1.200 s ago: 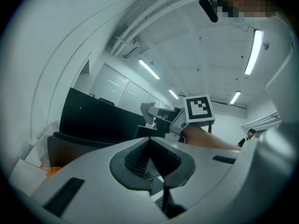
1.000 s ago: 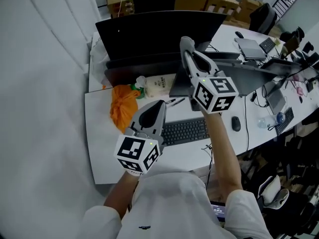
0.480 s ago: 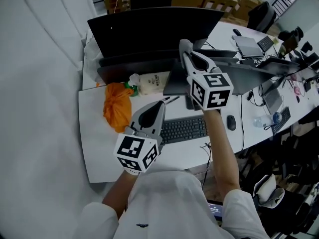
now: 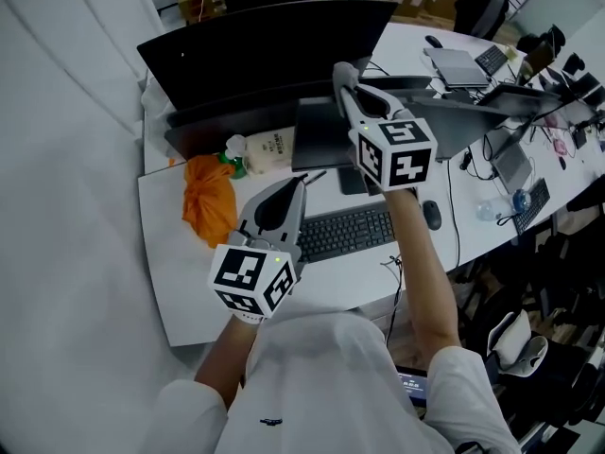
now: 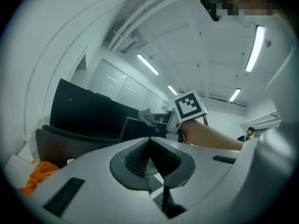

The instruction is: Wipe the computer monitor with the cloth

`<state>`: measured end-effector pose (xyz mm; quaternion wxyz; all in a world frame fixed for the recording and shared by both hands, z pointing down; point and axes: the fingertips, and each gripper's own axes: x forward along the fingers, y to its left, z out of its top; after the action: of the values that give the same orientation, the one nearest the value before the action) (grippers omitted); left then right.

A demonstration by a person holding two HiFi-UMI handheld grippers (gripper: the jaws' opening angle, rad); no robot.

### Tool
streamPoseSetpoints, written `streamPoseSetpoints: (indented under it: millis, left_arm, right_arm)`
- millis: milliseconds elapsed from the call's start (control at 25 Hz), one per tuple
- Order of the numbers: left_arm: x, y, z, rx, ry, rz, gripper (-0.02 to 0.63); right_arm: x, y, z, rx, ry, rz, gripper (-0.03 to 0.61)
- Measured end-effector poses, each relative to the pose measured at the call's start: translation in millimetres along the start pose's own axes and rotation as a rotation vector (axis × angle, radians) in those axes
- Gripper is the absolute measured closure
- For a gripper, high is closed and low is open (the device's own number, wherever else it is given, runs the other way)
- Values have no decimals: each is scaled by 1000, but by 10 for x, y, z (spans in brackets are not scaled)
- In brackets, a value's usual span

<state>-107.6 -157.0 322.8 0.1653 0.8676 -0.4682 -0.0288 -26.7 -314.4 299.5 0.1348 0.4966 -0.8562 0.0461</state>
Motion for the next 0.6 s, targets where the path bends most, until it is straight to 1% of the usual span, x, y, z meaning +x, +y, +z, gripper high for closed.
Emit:
streamPoseSetpoints:
  millis: [280,600]
  left_arm:
    - [151,-213,-46,9,9,-26,595]
    - [321,-450,-117,17,18,-45,595]
  right_arm:
    - [-176,-402,-101,9,26,-42,548]
    - [-355,-826,-205,-27,68,-84,548]
